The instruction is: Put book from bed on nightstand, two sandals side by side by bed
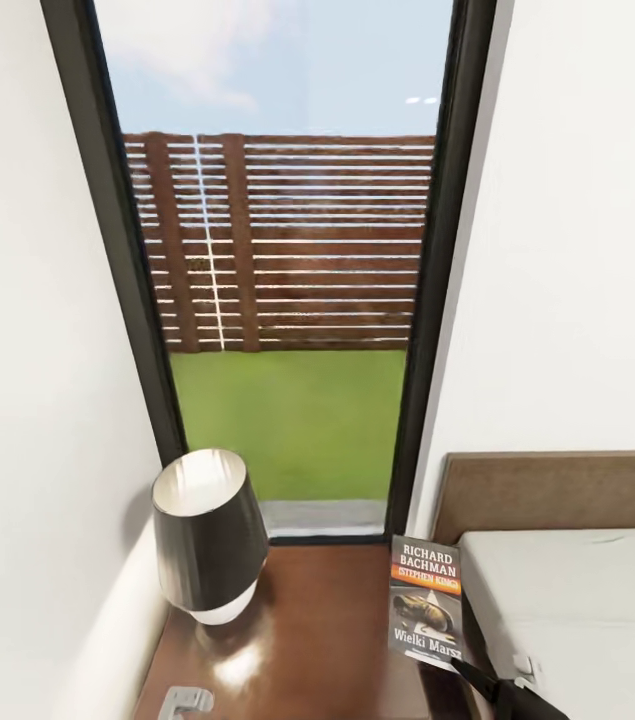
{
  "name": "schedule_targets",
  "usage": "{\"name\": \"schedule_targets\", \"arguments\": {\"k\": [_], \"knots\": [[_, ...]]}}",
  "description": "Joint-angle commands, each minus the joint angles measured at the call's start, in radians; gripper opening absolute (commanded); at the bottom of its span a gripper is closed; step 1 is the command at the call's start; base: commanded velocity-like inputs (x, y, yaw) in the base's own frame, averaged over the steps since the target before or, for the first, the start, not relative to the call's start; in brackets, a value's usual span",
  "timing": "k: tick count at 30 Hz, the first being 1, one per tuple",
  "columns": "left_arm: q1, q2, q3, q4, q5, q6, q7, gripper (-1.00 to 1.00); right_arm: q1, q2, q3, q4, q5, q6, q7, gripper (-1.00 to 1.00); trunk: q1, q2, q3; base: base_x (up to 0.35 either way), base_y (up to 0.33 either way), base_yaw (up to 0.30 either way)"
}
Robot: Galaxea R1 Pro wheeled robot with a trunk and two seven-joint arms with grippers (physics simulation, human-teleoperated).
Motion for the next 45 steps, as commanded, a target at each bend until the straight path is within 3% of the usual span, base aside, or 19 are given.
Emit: {"name": "schedule_targets", "arguments": {"k": [1,19,25,28,33,36,41,45], "knots": [[-0.001,0.000,-0.008,0.000,0.004,-0.005,-0.002,1.00,-0.001,0.000,-0.008,0.000,0.003,-0.002,0.004,-1.00,0.001,-0.001,-0.001,0.311,0.000,0.000],[-0.001,0.002,-0.007,0.000,0.007,-0.005,-0.005,1.00,-0.001,-0.001,-0.008,0.000,0.002,0.003,0.007,-1.00,0.001,-0.001,-0.001,0.057,0.000,0.000],[-0.001,0.003,-0.004,-0.001,0.007,-0.005,-0.035,1.00,-0.001,-0.001,-0.009,0.000,0.002,0.004,0.007,-1.00,0.001,-0.001,-0.001,0.000,0.000,0.000],[-0.001,0.004,0.004,-0.002,0.009,-0.001,-0.118,1.00,-0.001,-0.004,-0.009,0.000,0.002,0.004,0.007,-1.00,0.001,-0.001,-0.001,0.000,0.000,0.000],[-0.012,0.011,0.012,-0.002,0.040,0.070,-0.436,1.00,-0.001,-0.005,-0.009,0.000,0.002,0.004,0.007,-1.00,0.001,-0.001,-0.001,0.000,0.000,0.000],[-0.023,0.015,0.013,-0.002,0.061,0.143,-0.581,1.00,-0.001,-0.006,-0.009,0.000,0.002,0.004,0.007,-1.00,0.001,-0.001,-0.001,0.000,0.000,0.000],[-0.097,0.014,0.013,-0.042,0.070,0.204,-0.728,1.00,-0.001,-0.006,-0.009,0.000,0.002,0.004,0.006,-1.00,0.001,-0.001,-0.001,0.000,0.000,0.000],[-0.165,0.015,0.013,-0.092,0.069,0.268,-0.781,1.00,-0.001,-0.004,-0.008,0.000,0.002,0.004,0.005,-1.00,0.001,-0.001,-0.001,0.000,0.000,0.000]]}}
